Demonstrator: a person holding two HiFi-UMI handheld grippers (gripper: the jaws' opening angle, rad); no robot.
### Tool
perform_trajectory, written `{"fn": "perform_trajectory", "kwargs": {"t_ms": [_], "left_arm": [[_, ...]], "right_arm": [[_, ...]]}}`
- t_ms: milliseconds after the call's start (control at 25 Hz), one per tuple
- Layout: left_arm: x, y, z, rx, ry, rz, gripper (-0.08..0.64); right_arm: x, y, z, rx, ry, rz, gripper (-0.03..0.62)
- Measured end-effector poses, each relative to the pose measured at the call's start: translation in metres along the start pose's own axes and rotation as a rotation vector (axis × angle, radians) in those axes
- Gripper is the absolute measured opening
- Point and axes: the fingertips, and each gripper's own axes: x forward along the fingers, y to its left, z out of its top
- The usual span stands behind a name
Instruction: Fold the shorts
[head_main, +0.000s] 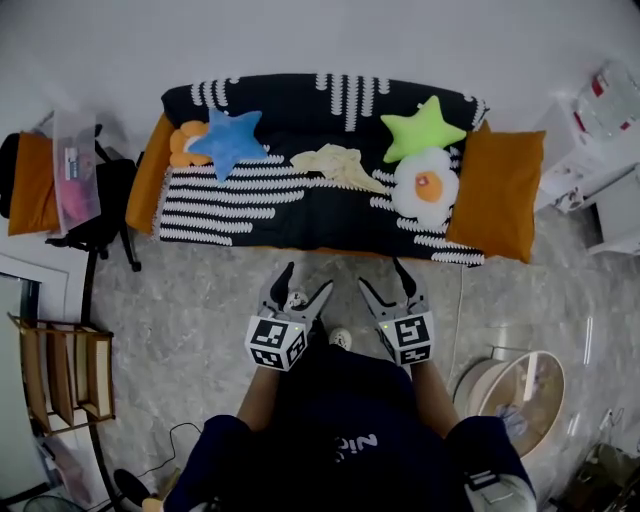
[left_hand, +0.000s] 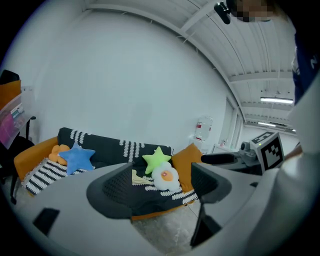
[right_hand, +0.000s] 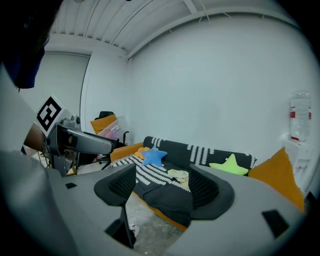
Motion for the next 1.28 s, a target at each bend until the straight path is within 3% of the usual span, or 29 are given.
{"fn": "perform_trajectory", "kwargs": {"t_ms": [400, 680, 1000, 1280], "left_arm": [[0.058, 0.048, -0.001, -0.003, 0.058, -0.043, 0.367], [0.124, 0.106, 0.025, 0.001, 0.088, -0.093, 0.367], [0.193, 0.169, 0.062, 0.064, 0.125, -0.185, 0.365], [0.23, 0.219, 0.068, 0.088, 0.191, -0.224, 0.364]], "right_arm": [[0.044, -0.041, -0.001, 0.033, 0.042, -0.084, 0.316], [0.116, -0.075, 0.023, 0.037, 0.078, -0.123, 0.311], [0.199, -0.097, 0.048, 0.074, 0.104, -0.169, 0.304], [0.255, -0.105, 0.054, 0.112, 0.142, -0.197, 0.296]]}}
